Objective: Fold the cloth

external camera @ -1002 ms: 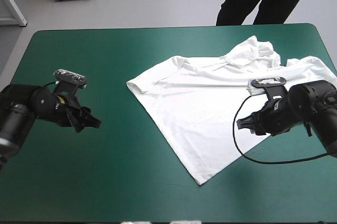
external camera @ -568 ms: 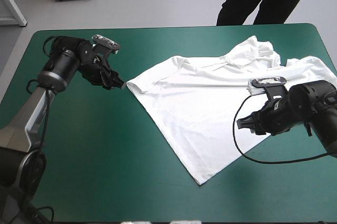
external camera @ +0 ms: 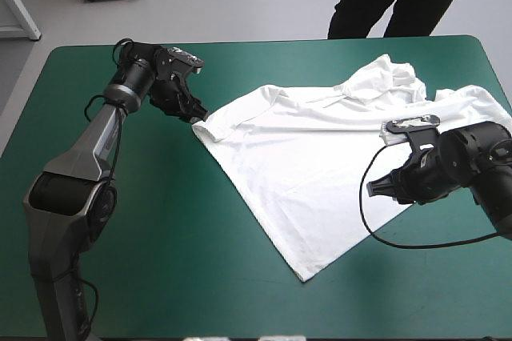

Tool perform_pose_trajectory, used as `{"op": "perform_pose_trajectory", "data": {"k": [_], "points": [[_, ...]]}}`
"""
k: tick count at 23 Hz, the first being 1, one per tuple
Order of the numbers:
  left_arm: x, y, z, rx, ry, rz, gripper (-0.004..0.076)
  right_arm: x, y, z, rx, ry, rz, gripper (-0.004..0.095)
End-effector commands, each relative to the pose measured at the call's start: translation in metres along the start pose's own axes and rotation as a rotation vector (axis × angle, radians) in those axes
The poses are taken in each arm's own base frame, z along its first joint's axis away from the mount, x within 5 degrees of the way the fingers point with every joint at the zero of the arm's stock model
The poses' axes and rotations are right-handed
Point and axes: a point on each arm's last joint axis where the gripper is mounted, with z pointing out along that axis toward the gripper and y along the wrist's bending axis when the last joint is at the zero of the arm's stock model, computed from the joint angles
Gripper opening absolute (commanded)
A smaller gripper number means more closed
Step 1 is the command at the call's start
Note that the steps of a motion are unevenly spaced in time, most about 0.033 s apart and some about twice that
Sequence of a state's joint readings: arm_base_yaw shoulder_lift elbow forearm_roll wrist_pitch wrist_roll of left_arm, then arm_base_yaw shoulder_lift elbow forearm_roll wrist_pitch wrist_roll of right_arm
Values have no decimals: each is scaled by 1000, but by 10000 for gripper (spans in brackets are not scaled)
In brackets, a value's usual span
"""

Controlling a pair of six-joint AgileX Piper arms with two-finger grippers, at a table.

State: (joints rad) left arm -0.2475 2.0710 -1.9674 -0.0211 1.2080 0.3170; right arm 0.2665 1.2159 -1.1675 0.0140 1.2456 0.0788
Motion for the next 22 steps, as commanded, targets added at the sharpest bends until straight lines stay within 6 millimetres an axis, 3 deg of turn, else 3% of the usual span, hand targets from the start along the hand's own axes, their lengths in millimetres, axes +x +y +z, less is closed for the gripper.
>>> {"op": "perform_pose_trajectory", "data": {"k": [1, 8, 11, 15, 19, 22], "points": [[-13, -1, -25, -7, -109, 2, 432, -3, -2, -11, 20, -63, -9, 290], [-21, -16, 26, 61, -52, 27, 430, -3, -3, -10, 34, -64, -14, 280], [-20, -15, 38, 62, -27, 14, 426, -3, -3, -10, 34, -62, -14, 279], [-20, -14, 47, 54, -15, 18, 307, -3, -3, -10, 34, -60, -14, 272], [-19, -14, 52, 56, -6, 18, 0, -3, -3, -10, 34, -59, -14, 269], [-19, -14, 53, 57, -2, 18, -4, -2, -1, -10, 10, -51, -23, 271]]}}
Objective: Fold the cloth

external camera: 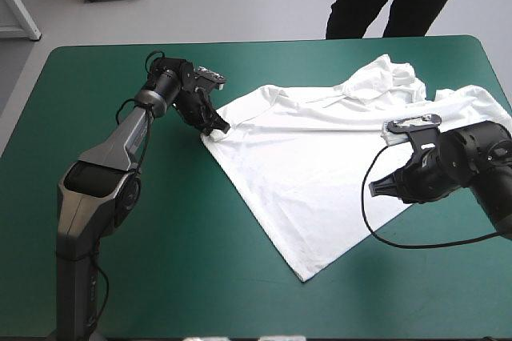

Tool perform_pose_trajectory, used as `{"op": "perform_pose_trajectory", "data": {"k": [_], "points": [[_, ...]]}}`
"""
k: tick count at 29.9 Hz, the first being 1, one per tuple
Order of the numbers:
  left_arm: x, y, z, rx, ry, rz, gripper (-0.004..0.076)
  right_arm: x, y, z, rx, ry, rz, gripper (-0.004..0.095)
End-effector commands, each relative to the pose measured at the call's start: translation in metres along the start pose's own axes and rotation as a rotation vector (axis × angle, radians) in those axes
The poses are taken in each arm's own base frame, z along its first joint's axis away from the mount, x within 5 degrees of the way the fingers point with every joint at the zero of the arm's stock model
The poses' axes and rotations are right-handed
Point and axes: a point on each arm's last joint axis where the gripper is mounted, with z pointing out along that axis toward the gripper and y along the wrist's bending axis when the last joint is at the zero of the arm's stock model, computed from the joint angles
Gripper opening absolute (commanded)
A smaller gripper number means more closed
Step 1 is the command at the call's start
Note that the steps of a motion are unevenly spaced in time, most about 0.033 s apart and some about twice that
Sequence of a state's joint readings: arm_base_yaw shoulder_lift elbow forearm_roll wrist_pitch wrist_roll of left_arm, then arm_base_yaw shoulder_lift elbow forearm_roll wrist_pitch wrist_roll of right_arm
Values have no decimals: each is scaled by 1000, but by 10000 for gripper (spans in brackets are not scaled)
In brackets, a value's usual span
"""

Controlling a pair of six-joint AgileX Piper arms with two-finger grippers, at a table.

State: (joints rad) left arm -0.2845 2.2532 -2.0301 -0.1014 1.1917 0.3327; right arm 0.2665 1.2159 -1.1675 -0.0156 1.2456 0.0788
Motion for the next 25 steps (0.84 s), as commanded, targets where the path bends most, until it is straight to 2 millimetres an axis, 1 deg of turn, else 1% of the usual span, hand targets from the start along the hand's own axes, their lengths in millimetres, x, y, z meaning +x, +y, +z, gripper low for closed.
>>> {"op": "perform_pose_trajectory", "data": {"k": [1, 3, 6, 12, 14, 17, 19, 20, 23, 25], "points": [[-6, 4, -21, -56, -75, 5, -4, -1, 3, -10, -37, -40, -27, 272], [-5, 4, -21, -52, -71, 4, -6, 0, 10, -11, -95, -31, -45, 273], [-4, 3, -21, -43, -62, 2, -9, 2, 25, -11, -143, -26, -95, 306], [-3, 3, -21, -39, -52, 2, -9, 15, 70, -16, -191, -16, -208, 314], [-3, 3, -21, -39, -52, -1, -9, 19, 83, -18, -206, -30, -265, 349], [-4, 2, -21, -29, -55, -6, -9, 28, 103, -18, -221, -27, -315, 464], [-4, 2, -21, -28, -54, -7, -9, 36, 116, -10, -231, 9, -335, 522], [-4, 1, -21, -26, -54, -8, -9, 40, 121, -4, -231, 30, -339, 536], [-4, 1, -21, -19, -53, -10, -9, 53, 140, 17, -241, 80, -373, 544], [-3, 1, -21, -19, -51, -10, -9, 57, 152, 26, -252, 86, -374, 544]]}}
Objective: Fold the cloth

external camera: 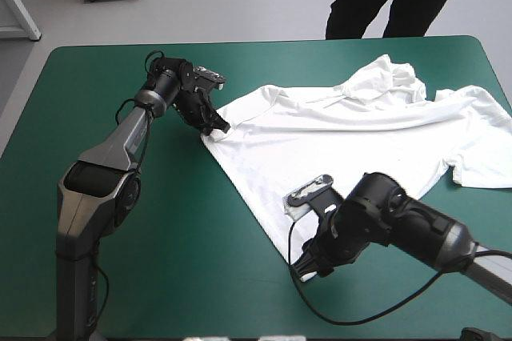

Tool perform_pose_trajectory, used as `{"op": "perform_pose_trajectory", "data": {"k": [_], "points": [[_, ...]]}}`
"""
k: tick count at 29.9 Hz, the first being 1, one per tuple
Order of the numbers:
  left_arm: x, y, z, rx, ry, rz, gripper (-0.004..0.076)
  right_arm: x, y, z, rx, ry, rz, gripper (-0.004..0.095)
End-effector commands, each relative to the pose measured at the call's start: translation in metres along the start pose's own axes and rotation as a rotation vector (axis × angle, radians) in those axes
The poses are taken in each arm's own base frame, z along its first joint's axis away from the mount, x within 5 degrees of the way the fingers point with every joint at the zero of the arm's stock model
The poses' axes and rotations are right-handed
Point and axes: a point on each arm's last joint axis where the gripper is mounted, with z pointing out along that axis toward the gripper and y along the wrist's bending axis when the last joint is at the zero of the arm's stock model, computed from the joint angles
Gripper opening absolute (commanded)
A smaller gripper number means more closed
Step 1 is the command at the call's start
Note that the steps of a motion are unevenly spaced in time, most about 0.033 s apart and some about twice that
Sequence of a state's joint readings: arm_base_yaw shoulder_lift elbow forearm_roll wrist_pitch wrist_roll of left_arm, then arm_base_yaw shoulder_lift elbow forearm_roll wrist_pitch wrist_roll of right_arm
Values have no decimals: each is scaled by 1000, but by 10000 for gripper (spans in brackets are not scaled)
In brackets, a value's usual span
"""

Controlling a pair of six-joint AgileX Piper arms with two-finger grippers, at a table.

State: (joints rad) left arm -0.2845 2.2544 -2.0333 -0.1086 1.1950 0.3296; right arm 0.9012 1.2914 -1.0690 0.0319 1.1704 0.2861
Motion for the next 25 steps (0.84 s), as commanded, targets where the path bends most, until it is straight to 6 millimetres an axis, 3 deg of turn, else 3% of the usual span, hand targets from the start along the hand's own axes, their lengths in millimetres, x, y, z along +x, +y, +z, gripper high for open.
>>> {"op": "perform_pose_trajectory", "data": {"k": [1, 6, 17, 25], "points": [[-3, 1, -21, -25, -50, -4, -9, -6, 17, 7, -33, -71, -10, 544], [-3, 2, -21, -26, -50, -5, -9, -12, 37, 28, -48, -56, -20, 536], [-4, 1, -21, -12, -64, -12, -9, -26, 45, 73, -32, -28, 22, 526], [-5, 1, -21, -10, -71, -10, -9, -11, 38, 109, 20, 90, 42, 472]]}}
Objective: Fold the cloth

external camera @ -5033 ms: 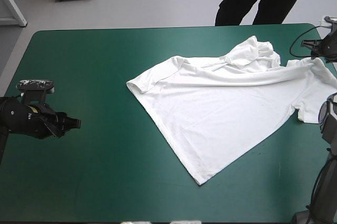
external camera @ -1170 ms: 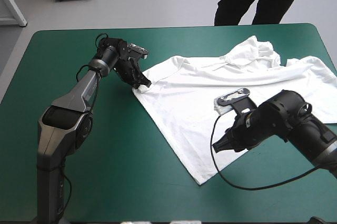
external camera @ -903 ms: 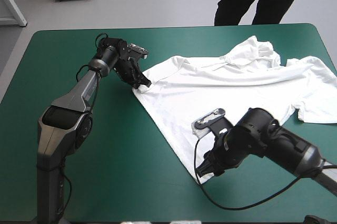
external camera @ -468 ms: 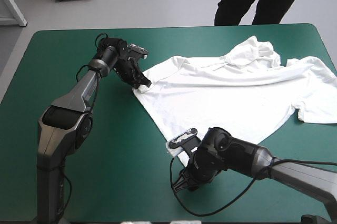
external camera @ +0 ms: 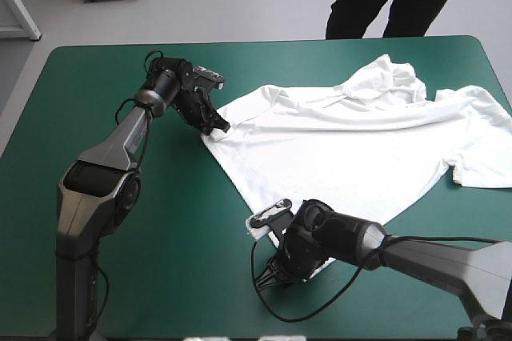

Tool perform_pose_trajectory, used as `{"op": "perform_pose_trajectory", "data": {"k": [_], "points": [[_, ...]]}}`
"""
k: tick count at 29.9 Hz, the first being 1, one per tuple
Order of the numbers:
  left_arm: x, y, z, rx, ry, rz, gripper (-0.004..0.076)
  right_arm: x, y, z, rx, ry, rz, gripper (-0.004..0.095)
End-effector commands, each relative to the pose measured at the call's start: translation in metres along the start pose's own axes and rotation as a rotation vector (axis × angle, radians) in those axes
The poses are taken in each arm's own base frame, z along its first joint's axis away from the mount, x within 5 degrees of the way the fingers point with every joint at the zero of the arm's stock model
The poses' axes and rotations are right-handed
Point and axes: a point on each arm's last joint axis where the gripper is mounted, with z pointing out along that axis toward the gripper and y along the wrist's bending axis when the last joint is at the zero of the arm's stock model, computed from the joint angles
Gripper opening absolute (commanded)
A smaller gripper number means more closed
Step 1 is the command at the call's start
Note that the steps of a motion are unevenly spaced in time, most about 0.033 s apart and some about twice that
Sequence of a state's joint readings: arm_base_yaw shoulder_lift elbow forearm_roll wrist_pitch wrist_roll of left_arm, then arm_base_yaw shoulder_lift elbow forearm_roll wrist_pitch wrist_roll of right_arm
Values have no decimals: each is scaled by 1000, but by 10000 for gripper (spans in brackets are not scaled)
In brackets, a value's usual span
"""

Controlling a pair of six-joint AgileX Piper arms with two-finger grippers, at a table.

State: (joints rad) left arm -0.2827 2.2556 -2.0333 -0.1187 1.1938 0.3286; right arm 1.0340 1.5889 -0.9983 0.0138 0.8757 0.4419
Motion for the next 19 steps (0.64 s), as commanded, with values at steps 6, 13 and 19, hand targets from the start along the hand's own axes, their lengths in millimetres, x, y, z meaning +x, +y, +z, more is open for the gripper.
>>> {"op": "perform_pose_trajectory", "data": {"k": [6, 13, 19], "points": [[-6, 1, -22, -27, -87, -1, -9, 24, -12, 25, 30, 62, 78, 334], [-7, 1, -22, -29, -99, 5, -9, 49, -24, 43, 72, 143, 85, -17], [-7, 1, -23, -26, -91, 1, -9, 43, -21, 37, 69, 142, 46, -17]]}}
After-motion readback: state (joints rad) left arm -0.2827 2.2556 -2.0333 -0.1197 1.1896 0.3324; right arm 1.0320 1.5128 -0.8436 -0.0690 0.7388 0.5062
